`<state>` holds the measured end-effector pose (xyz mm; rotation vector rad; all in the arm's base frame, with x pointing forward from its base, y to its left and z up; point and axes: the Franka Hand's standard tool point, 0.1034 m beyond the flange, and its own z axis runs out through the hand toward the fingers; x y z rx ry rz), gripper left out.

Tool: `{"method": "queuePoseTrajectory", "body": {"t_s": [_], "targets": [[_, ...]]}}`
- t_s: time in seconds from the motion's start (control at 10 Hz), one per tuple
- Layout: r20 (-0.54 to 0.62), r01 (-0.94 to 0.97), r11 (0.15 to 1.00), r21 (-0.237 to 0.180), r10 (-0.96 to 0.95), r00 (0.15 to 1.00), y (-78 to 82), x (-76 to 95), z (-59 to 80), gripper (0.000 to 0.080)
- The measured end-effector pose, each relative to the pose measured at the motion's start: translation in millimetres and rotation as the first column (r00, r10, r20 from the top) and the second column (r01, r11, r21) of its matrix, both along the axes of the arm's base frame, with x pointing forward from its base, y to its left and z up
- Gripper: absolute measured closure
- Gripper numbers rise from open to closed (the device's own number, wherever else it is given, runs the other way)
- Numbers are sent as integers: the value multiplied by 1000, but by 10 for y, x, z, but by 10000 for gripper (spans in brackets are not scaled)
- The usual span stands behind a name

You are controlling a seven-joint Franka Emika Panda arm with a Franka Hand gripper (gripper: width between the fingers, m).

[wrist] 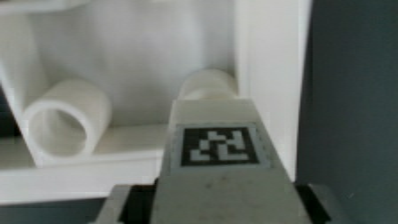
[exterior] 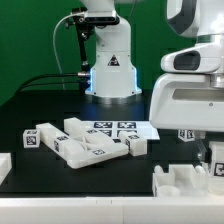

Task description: Assemble chair

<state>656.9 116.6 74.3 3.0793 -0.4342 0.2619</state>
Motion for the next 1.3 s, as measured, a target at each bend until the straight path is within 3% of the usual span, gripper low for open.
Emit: {"method": "queuePoseTrajectory", "body": {"t_s": [0.1,0.3,0.4,0.5,0.6,0.7,0.8,0.9,1.0,1.1,1.3], "targets": [[2,185,982,36,-185,983,-23,-3,-3,512],[-22,494,862,115,-494,869,-62,-14,-21,512],[-54,647,746,158,-648,760,-69,-17,-26,512],[-81,726,664,179,-726,683,-86,-19,-26,512],[-86,735,653,182,-734,673,-87,-21,-27,512],[-86,735,653,182,-734,673,-83,-22,-30,457],[-85,730,658,181,-729,679,-81,-23,-33,319],[-58,632,760,151,-631,773,-58,-36,-39,319],[-45,518,845,130,-517,855,-44,-39,-37,189],[-37,335,937,98,-333,942,-53,-15,-3,162],[-29,179,981,76,-177,984,-56,-3,7,152]]}}
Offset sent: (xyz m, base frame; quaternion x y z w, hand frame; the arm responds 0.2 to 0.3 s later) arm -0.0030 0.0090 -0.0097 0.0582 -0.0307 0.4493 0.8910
